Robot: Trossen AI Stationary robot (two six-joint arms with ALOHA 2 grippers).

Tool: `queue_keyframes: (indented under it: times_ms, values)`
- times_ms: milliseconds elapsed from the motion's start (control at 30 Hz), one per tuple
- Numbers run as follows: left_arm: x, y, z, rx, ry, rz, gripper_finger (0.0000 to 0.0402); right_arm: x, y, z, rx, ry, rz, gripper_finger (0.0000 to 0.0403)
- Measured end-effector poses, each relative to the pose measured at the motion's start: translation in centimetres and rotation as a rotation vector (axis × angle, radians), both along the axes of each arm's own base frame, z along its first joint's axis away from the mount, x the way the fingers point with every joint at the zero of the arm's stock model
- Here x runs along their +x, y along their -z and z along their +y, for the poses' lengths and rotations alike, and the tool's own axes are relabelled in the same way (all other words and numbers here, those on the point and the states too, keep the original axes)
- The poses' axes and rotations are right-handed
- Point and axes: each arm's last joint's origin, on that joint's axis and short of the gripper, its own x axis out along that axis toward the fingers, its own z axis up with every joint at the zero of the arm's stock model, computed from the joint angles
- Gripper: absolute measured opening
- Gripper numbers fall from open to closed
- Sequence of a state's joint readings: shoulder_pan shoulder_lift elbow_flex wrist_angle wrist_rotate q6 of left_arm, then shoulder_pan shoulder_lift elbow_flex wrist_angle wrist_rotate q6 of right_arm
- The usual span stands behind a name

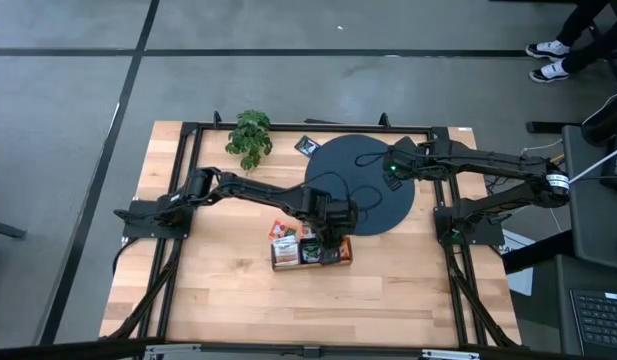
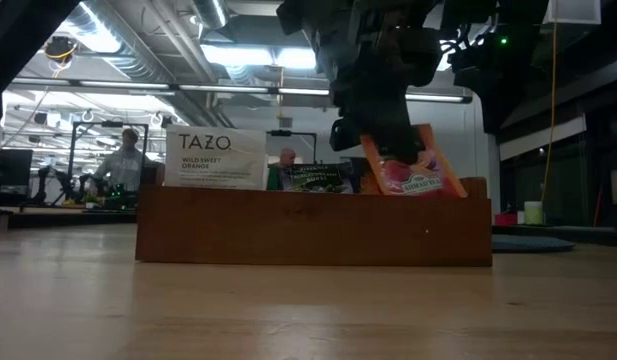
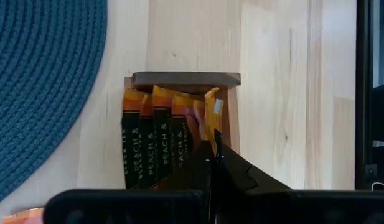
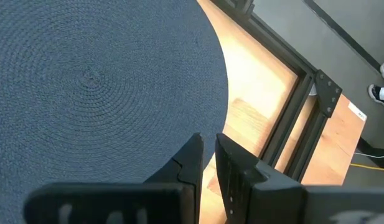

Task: Pick & Place Tea
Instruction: Put the top orange tea bag into the right section of the wooden organizer, then put the right orange tea bag into the right section of the wooden organizer

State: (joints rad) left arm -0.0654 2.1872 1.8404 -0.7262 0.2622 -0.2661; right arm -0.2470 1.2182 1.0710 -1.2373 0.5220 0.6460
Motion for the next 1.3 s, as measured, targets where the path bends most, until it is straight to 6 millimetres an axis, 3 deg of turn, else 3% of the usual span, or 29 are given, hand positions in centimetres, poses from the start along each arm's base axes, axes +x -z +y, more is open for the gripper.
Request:
queue_keyframes:
  times_ms: [267, 733, 1133, 1300]
  values:
    - [-0.1, 0.0, 0.1, 0.014, 0.019, 0.002, 0.001, 0.0, 0.0, 0.0, 0.0, -0.001, 0.001, 0.0046]
    - [-0.1, 0.1, 0.2, 0.028, 0.029, -0.002, 0.0102, 0.0, 0.0, 0.0, 0.0, -0.004, 0.003, 0.0046]
    - [-1.5, -3.4, 2.7, 0.093, -0.011, -0.037, 0.0105, 0.0, 0.0, 0.0, -0.001, -0.023, 0.011, 0.0046]
    - [-2.2, -3.3, 3.1, 0.155, -0.01, 0.031, 0.0105, 0.1, 0.0, 0.0, 0.013, -0.03, 0.005, 0.0046]
